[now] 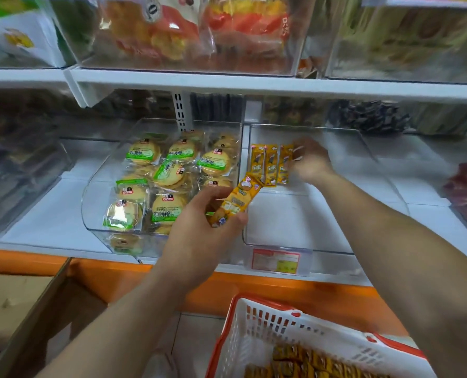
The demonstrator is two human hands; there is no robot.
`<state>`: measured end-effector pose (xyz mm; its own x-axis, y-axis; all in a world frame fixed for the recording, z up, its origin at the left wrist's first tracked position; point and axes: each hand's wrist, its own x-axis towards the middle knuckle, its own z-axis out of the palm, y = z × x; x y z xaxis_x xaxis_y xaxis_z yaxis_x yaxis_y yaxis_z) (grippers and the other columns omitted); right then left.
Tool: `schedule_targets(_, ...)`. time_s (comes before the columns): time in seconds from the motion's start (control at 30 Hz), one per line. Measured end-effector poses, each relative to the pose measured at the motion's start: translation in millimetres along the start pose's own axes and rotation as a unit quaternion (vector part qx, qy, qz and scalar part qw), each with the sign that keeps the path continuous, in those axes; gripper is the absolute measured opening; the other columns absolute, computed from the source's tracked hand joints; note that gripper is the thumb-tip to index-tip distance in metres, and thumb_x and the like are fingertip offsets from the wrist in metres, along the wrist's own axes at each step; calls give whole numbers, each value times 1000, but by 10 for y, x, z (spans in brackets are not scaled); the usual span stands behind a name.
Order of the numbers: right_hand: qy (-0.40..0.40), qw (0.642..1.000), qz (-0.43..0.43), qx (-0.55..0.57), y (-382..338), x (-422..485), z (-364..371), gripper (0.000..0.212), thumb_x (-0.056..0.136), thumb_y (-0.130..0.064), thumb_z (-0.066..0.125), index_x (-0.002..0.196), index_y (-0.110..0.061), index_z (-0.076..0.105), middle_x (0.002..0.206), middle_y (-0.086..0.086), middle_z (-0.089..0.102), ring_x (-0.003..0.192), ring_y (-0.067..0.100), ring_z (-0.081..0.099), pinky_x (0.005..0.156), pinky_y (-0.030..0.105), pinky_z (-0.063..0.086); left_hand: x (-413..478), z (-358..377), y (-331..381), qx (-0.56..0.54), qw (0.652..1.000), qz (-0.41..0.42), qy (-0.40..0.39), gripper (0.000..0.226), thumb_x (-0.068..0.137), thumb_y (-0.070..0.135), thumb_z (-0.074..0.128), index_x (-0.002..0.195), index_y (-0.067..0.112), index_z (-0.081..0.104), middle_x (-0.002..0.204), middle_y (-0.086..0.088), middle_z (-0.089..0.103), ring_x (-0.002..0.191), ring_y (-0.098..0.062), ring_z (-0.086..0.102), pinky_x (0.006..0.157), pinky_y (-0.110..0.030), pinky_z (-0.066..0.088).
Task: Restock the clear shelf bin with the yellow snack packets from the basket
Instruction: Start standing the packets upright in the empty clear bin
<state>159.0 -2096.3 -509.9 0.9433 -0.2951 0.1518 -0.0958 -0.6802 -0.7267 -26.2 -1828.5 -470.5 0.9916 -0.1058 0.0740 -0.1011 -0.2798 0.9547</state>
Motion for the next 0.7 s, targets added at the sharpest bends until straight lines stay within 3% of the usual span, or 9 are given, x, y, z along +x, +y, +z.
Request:
schedule_targets(0.1,11,999,15,-44,24,47,107,33,80,-24,76,109,-17,62,111,7,71,102,26,66,76,21,42,-4,-7,-11,-8,1000,-6,2,38,90,31,74,122,42,56,105,17,70,89,2,69,75,-23,62)
schedule_targets(0.3,8,998,35,-56,-136,-130,-85,49,81,-30,76,124,-11,60,117,10,68,108,26,63,84,23,43,-19,-25,30,-16,1000,-8,4,33,89,31,75,103,52,53,110,13,65,96,-6,67,76,-30,63)
schedule_targets(0.4,26,1000,5,9,-364,-548,-357,34,84,-27,75,113,-13,64,104,6,69,97,21,63,80,23,45,-30,-24,75,-22,1000,-10,6,36,89,29,76,108,50,54,108,11,66,92,-9,69,76,-32,63)
schedule_targets(0.5,-75,975,-24,206,-604,-1233,-593,13,91,-20,68,103,-26,68,93,2,70,81,16,68,66,22,53,-54,1,143,-8,1000,-11,-4,40,88,27,78,120,39,57,107,8,68,92,-10,69,80,-35,63)
schedule_targets(0.57,-170,946,-41,274,-707,-1656,-714,21,97,-24,61,114,-35,67,104,0,71,84,16,72,67,28,57,-88,46,191,6,1000,-7,-21,43,86,27,80,122,37,58,110,5,68,95,-12,69,81,-34,62)
schedule_targets(0.63,-218,932,-48,287,-742,-1945,-784,28,99,-28,57,125,-37,64,109,-2,70,89,17,73,71,32,60,-138,109,243,15,999,-2,-42,45,84,26,82,123,34,61,109,4,67,94,-11,69,75,-26,62)
schedule_targets(0.7,-199,947,-64,243,-730,-2105,-832,23,97,-28,61,119,-35,64,109,-2,68,87,16,73,71,33,61,-190,164,288,4,998,0,-59,48,81,24,84,123,32,63,110,3,68,89,-10,69,67,-18,59)
